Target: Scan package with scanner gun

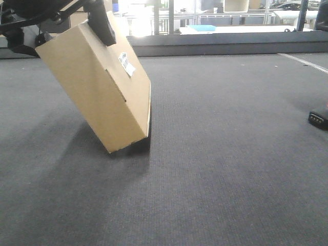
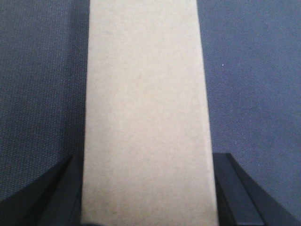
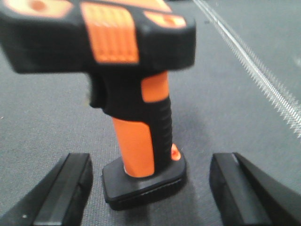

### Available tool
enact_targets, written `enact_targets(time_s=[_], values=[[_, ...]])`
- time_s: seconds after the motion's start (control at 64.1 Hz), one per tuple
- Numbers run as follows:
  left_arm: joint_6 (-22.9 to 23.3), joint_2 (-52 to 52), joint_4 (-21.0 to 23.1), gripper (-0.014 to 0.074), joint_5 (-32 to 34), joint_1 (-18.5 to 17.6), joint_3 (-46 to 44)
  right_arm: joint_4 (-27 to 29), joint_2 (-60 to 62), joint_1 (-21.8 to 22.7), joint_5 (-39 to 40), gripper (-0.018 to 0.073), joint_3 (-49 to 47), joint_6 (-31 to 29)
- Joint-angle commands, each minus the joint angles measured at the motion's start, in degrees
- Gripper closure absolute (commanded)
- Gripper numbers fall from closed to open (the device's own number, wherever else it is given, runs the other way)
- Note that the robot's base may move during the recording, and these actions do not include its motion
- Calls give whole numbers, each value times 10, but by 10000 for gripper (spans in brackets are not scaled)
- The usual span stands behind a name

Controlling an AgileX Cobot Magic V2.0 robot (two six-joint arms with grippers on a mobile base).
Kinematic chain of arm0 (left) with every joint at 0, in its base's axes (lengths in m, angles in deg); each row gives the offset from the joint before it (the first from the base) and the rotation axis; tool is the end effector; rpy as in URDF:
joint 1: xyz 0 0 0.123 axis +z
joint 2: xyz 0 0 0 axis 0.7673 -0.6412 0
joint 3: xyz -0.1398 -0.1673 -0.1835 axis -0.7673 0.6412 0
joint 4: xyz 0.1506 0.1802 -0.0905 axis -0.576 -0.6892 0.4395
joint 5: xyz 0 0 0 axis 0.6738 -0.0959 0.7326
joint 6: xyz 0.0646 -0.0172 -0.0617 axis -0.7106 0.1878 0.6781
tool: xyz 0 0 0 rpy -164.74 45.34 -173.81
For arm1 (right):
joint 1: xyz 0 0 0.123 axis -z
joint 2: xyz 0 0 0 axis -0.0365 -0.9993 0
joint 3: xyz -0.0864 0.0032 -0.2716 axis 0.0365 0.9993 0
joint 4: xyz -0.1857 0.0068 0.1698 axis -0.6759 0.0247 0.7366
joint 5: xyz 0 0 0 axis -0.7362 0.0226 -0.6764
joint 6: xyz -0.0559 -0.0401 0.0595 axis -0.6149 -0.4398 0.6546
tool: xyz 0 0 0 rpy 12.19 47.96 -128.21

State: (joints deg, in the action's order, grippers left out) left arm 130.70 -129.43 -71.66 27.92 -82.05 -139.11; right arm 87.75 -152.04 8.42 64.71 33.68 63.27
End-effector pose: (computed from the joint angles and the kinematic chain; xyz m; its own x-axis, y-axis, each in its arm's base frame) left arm 0.2696 -0.1539 0.2976 -0.7200 -0.2288 -0.6552 0.0292 0.9333 -0.3579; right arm 0.2013 -0.0353 0.1908 -0.2421 0.2036 -0.9486 0.2027 0.9668 0.1558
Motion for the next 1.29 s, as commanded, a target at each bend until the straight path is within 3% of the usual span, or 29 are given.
enact_targets(time_s=[0.0, 0.218, 0.452, 0.764, 1.279], values=[[3, 3, -13, 707, 13, -4, 0, 3, -34, 4, 44, 141, -10, 10], [3, 3, -17, 707, 13, -4, 0, -51, -102, 4, 160, 141, -11, 50], [3, 3, -17, 707, 13, -4, 0, -41, -132, 4, 216, 141, -11, 55], [3, 3, -17, 707, 13, -4, 0, -32, -134, 4, 183, 141, -61, 55], [3, 3, -17, 707, 13, -4, 0, -32, -172, 4, 197, 146, -89, 55]])
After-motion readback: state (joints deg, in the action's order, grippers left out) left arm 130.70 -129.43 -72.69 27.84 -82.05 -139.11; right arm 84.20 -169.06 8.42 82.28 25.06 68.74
